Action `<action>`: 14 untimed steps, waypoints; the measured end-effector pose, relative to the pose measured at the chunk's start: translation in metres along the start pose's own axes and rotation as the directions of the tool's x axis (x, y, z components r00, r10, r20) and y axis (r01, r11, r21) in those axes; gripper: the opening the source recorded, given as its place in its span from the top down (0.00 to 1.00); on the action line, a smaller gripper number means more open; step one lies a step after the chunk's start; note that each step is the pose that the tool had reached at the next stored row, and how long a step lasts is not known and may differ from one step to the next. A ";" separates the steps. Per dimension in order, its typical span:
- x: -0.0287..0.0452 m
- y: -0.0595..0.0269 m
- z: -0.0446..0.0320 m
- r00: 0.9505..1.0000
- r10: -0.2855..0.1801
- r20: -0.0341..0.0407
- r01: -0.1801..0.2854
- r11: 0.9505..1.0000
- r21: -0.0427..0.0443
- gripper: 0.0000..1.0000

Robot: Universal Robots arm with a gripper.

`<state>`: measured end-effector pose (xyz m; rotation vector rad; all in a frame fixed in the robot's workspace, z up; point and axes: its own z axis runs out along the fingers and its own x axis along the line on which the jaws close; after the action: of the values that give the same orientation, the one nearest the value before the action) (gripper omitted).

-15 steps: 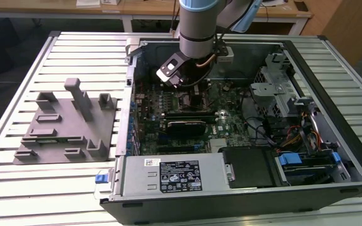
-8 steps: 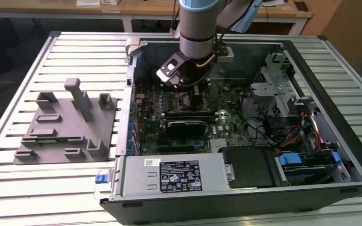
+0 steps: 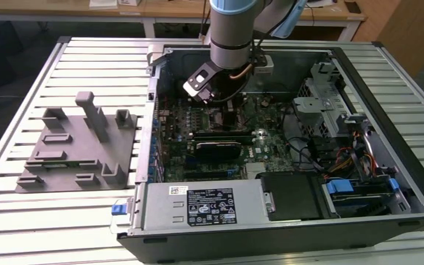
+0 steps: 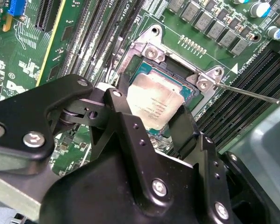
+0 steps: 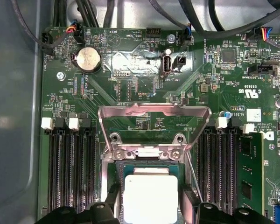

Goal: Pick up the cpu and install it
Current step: 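Place the cpu into insertion slot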

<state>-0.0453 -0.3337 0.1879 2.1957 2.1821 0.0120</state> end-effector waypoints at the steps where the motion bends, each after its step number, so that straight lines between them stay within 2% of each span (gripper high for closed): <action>1: 0.0001 0.0000 0.0000 1.000 0.000 -0.001 0.000 1.000 0.000 0.40; 6: 0.0009 0.0008 -0.0006 1.000 0.000 -0.005 0.000 1.000 -0.002 0.40; 14: 0.0004 0.0008 -0.0049 1.000 0.000 -0.003 0.000 1.000 -0.001 0.40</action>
<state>-0.0448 -0.3331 0.1928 2.1968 2.1829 0.0159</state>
